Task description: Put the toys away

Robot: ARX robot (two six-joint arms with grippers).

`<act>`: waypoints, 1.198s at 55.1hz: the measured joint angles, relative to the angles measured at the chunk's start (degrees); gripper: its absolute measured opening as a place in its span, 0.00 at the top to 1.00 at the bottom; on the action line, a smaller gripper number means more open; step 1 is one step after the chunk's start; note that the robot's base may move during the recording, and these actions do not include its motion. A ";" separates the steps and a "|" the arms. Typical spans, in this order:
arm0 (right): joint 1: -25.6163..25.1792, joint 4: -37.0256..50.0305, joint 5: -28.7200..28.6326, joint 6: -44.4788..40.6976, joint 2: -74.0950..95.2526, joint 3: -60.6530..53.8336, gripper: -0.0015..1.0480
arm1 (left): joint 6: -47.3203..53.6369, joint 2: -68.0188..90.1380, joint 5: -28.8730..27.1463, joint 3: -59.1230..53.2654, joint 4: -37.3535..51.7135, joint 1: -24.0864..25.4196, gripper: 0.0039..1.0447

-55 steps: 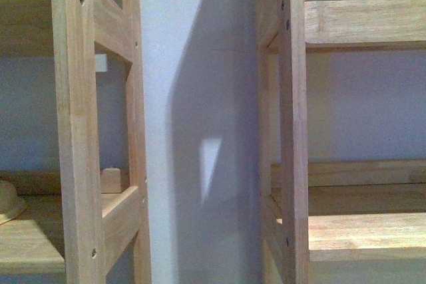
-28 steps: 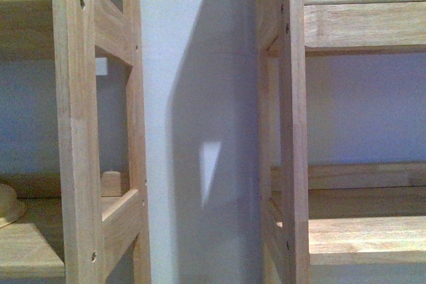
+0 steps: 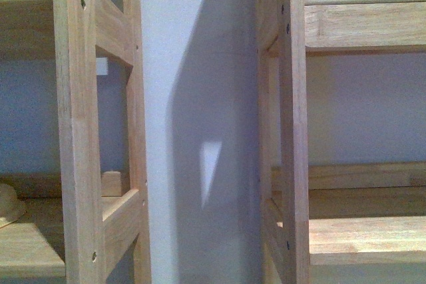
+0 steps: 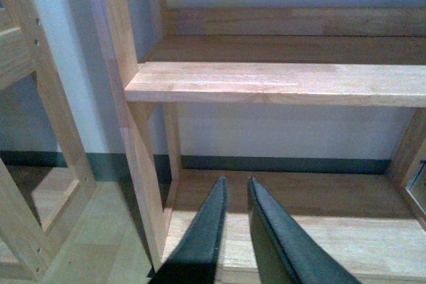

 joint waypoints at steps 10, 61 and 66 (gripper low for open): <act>-0.02 0.50 0.00 -0.04 -1.55 -2.05 0.97 | 0.00 0.00 0.00 0.00 -0.02 0.00 0.06; -0.11 1.42 -0.02 -0.07 -6.38 -7.06 0.91 | 0.00 0.00 0.00 0.00 -0.02 0.00 0.06; -0.11 1.42 -0.04 -0.07 -6.38 -7.06 0.78 | 0.00 0.00 0.00 0.00 0.00 0.00 0.06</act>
